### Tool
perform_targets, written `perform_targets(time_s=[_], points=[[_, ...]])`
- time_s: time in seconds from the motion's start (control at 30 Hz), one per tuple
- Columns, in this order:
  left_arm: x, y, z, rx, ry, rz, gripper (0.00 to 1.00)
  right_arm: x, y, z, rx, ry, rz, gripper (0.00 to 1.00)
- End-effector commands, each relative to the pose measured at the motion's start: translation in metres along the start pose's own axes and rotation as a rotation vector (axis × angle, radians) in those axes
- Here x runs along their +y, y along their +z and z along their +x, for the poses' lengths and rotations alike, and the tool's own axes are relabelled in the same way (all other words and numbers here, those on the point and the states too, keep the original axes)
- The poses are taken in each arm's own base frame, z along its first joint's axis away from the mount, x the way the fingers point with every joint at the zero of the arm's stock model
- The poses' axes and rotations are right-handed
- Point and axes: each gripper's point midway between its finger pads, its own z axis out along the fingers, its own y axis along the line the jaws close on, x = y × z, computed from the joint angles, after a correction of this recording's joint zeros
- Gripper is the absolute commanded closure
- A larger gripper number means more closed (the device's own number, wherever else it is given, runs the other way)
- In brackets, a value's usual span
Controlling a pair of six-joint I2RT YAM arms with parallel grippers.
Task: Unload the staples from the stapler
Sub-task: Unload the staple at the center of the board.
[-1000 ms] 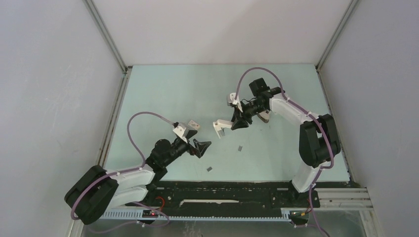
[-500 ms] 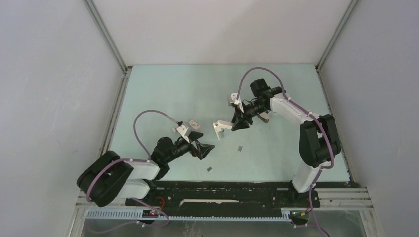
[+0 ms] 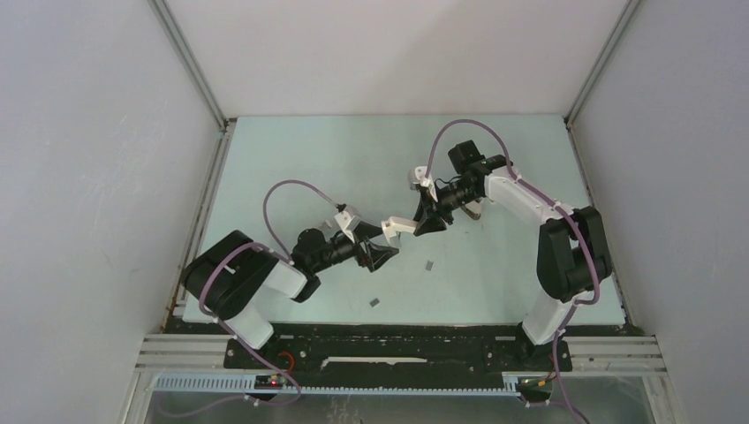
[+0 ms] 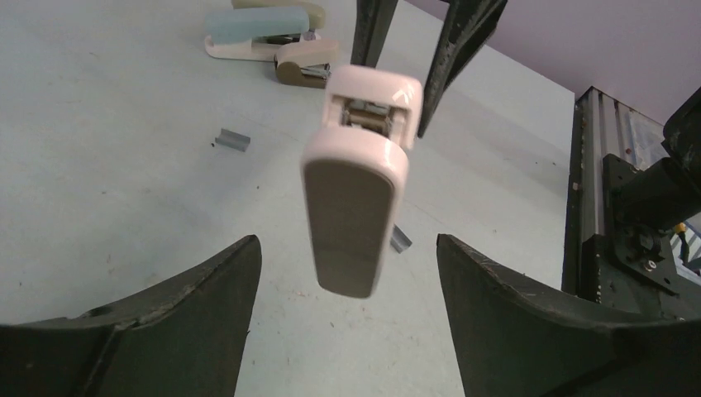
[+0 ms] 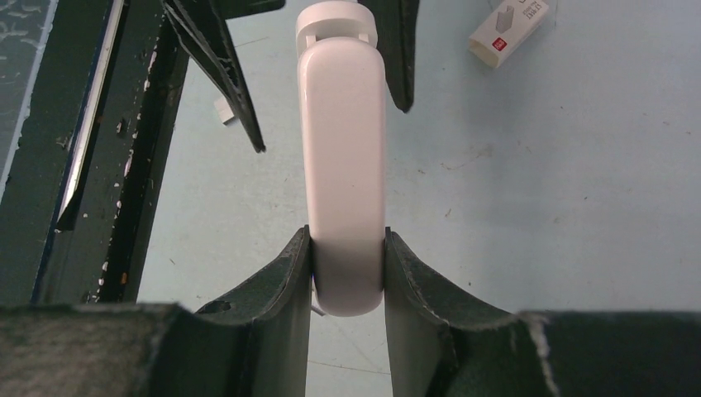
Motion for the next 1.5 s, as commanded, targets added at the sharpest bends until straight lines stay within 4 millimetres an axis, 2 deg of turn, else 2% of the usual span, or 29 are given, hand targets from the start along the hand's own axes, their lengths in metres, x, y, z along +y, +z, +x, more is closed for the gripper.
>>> perform_targets(time_s=[0.0, 0.2, 0.27, 0.33, 0.4, 0.43, 0.5, 0.73, 0.93, 1.2, 1.47], points=[[0.003, 0.016, -0.026, -0.074, 0.071, 0.048, 0.2, 0.007, -0.008, -0.025, -0.062, -0.067, -0.005, 1.0], [0.003, 0.021, -0.015, -0.039, 0.038, 0.083, 0.38, 0.007, -0.006, -0.026, -0.057, -0.064, -0.001, 1.0], [0.002, 0.021, -0.013, -0.032, 0.031, 0.089, 0.47, 0.005, -0.006, -0.025, -0.053, -0.058, 0.003, 1.0], [0.002, 0.02, -0.012, -0.026, 0.017, 0.095, 0.59, 0.004, -0.006, -0.023, -0.048, -0.054, 0.008, 1.0], [0.002, 0.018, -0.012, -0.025, -0.006, 0.098, 0.82, 0.002, -0.007, -0.02, -0.039, -0.05, 0.013, 1.0], [0.003, 0.017, -0.013, -0.026, -0.019, 0.095, 0.9, 0.0, -0.007, -0.018, -0.032, -0.046, 0.018, 1.0], [0.007, 0.011, -0.015, -0.029, -0.049, 0.064, 0.99, -0.005, -0.008, -0.009, -0.01, -0.037, 0.03, 1.0], [0.017, -0.011, -0.025, -0.043, -0.117, -0.043, 1.0, -0.022, -0.014, 0.03, 0.058, 0.05, 0.056, 1.0], [0.031, -0.017, -0.026, 0.072, -0.161, -0.131, 1.0, -0.032, -0.017, 0.05, 0.156, 0.095, 0.082, 1.0], [0.041, -0.029, -0.014, 0.308, -0.151, -0.229, 1.0, -0.036, -0.021, 0.042, 0.139, 0.125, 0.097, 1.0], [0.034, -0.024, -0.035, 0.316, -0.099, -0.183, 1.0, -0.025, -0.006, 0.027, 0.085, 0.172, 0.021, 1.0]])
